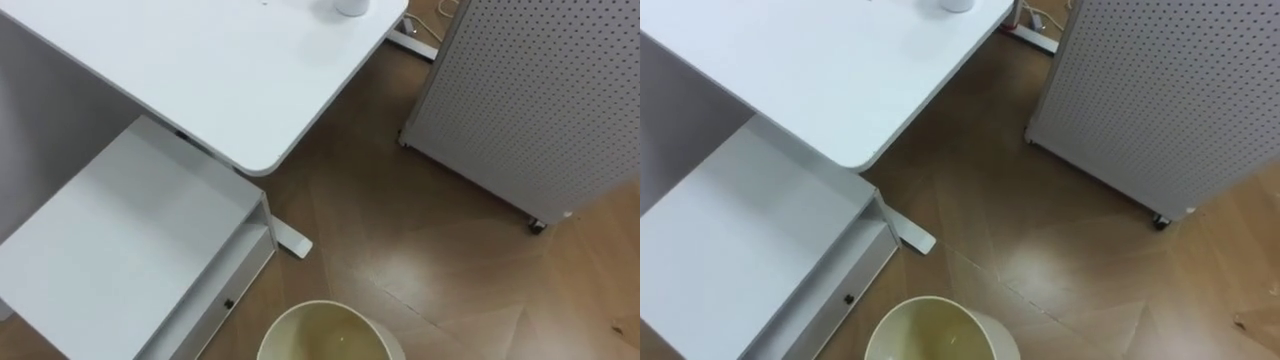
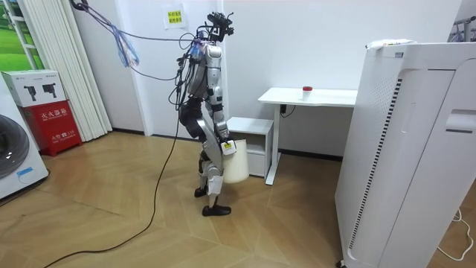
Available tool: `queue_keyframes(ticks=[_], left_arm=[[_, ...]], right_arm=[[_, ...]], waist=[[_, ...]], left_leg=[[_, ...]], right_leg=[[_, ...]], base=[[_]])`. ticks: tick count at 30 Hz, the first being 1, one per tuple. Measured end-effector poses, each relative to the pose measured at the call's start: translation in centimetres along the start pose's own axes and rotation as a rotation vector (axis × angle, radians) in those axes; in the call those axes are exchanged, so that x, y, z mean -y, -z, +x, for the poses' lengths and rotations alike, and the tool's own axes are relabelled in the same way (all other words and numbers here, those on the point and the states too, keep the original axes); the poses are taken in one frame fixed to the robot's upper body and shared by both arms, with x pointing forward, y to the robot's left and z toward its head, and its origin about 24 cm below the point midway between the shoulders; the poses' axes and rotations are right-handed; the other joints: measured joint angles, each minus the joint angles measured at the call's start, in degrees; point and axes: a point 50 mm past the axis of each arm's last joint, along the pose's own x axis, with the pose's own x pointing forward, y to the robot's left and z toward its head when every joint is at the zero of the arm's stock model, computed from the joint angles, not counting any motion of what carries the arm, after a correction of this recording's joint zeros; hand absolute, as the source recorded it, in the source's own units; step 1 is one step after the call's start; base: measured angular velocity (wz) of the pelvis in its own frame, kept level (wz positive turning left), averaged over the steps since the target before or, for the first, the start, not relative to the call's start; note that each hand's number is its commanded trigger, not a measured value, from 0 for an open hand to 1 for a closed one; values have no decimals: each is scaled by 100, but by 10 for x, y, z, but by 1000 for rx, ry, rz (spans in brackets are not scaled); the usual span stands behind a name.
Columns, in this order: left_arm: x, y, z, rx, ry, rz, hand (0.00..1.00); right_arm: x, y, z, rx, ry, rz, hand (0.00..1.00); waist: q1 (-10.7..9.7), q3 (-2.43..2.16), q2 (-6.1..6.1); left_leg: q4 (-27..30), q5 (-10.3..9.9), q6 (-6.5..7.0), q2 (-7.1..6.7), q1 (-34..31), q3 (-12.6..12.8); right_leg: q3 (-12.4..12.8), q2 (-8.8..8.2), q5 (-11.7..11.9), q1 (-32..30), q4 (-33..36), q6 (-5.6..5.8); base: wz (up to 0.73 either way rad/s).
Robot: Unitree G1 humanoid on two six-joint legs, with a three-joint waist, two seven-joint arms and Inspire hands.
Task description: Pick garbage
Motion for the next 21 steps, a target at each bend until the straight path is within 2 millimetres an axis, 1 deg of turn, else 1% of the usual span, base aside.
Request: queue_keyframes(ticks=[2, 4, 6, 11, 15, 17, 19, 21], left_arm=[[-1, 1, 0, -2, 10, 2, 0], [-1, 2, 0, -4, 15, -4, 0], [-2, 2, 0, -4, 11, -6, 0], [-12, 3, -1, 7, -35, -31, 0], [-16, 8, -4, 26, -68, -42, 0], [-18, 11, -6, 35, -74, -51, 0], [-23, 14, -9, 48, -93, -65, 0], [-29, 14, -12, 74, -118, -82, 0]], right_arm=[[0, -1, 0, -2, 4, -1, 100], [1, -2, 0, 3, 16, 13, 100], [3, 1, 0, -2, 28, 23, 100], [7, 4, -1, -9, 40, 27, 100], [25, 12, -7, -28, 76, 51, 100], [30, 16, -9, -37, 84, 65, 100], [39, 22, -13, -42, 107, 89, 100], [46, 26, -16, -43, 125, 101, 100]], waist=[[31, 2, 9], [22, 19, 65], [22, 19, 107], [24, 20, 116], [1, 15, 164], [6, 9, 175], [11, -15, 217], [20, -24, 230]], left_leg=[[-22, 5, -8, 1, 5, -1], [-42, 5, -8, 0, 64, -7], [-66, 5, -8, -4, 131, -7], [-158, 5, -12, -13, 384, 25], [-398, 56, -9, -85, 802, 25], [-490, 66, -10, -98, 959, 18], [-581, 71, -16, -96, 1104, 16], [-675, 77, -24, -117, 1278, 4]], right_leg=[[5, 7, 0, 1, -13, -1], [-27, 2, 0, 74, -36, -1], [-46, 0, 0, 146, -74, -1], [-28, -16, -9, 371, -105, 4], [-52, -24, -16, 772, -304, 50], [-74, -30, -15, 916, -369, 59], [-119, -17, -10, 1086, -470, 66], [-127, -16, -21, 1236, -523, 84]], base=[[0], [0], [0], [0], [3], [0], [5], [5]])
